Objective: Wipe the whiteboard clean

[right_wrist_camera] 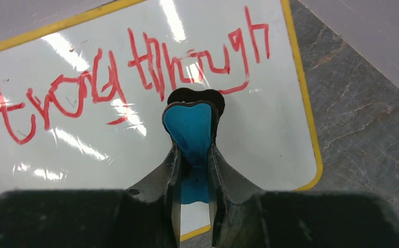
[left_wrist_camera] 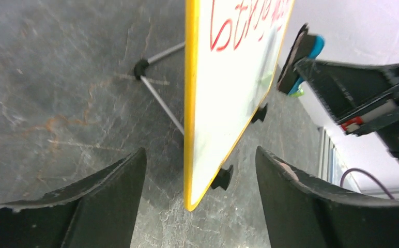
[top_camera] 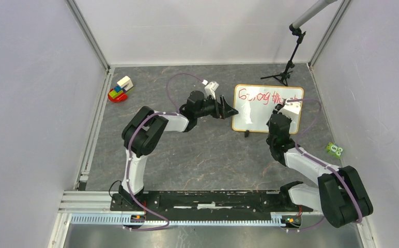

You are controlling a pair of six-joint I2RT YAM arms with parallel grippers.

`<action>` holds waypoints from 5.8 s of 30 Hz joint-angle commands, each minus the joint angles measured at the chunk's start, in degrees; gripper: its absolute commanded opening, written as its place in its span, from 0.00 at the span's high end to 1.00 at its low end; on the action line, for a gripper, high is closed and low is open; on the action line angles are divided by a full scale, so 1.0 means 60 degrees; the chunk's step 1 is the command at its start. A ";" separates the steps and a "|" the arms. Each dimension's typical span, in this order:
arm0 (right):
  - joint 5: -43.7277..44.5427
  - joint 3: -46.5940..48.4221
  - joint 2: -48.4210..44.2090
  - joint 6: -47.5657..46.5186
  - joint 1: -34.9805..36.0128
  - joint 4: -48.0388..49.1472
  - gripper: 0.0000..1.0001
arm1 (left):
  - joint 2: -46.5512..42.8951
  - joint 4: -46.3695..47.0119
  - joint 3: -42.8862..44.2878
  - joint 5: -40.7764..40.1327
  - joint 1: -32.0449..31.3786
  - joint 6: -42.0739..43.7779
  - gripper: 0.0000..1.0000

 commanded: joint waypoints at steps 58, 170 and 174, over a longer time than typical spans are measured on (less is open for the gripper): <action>-0.2566 0.4757 0.3218 -0.1880 0.0983 -0.1901 0.98 | 0.2023 0.1714 0.2425 0.0962 0.0226 -0.1582 0.90; -0.3707 0.5460 0.3673 -0.1634 -0.1507 -0.3504 1.00 | 0.1486 -0.0648 0.2757 0.0375 0.0050 0.0159 0.98; -0.3450 0.5277 0.3503 -0.1870 -0.2016 -0.3649 1.00 | 0.1486 -0.0637 0.2758 0.0370 0.0042 0.0159 0.98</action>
